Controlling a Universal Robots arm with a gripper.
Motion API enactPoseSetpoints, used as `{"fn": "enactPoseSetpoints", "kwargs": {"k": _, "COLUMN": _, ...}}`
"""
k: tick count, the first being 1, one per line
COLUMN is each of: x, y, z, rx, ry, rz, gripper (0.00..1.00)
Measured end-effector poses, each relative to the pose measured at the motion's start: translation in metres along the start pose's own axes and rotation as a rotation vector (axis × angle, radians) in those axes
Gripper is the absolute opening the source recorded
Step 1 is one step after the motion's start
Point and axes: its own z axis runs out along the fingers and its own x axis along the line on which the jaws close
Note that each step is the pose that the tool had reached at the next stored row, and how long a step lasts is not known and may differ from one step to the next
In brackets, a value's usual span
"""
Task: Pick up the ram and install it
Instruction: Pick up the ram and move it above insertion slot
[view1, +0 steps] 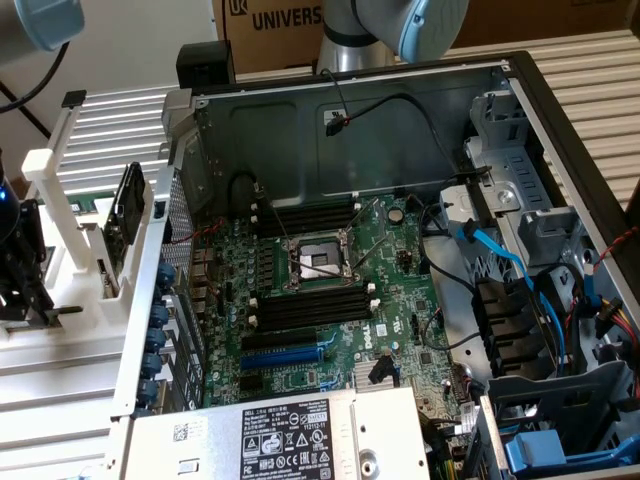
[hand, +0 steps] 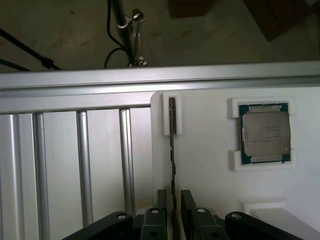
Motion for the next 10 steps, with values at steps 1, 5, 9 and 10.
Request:
{"fn": "enactPoseSetpoints", "kwargs": {"k": 1, "x": 0.0000, "y": 0.0000, "z": 0.0000, "rx": 0.0000, "ry": 0.0000, "rz": 0.000, "gripper": 0.26}}
{"fn": "enactPoseSetpoints", "kwargs": {"k": 5, "x": 0.0000, "y": 0.0000, "z": 0.0000, "rx": -0.0001, "ry": 0.0000, "rz": 0.000, "gripper": 0.12}}
{"fn": "enactPoseSetpoints", "kwargs": {"k": 9, "x": 0.0000, "y": 0.0000, "z": 0.0000, "rx": 0.0000, "ry": 0.0001, "rz": 0.000, "gripper": 0.12}}
{"fn": "enactPoseSetpoints", "kwargs": {"k": 10, "x": 0.0000, "y": 0.0000, "z": 0.0000, "rx": 0.0000, "ry": 0.0000, "rz": 0.000, "gripper": 0.12}}
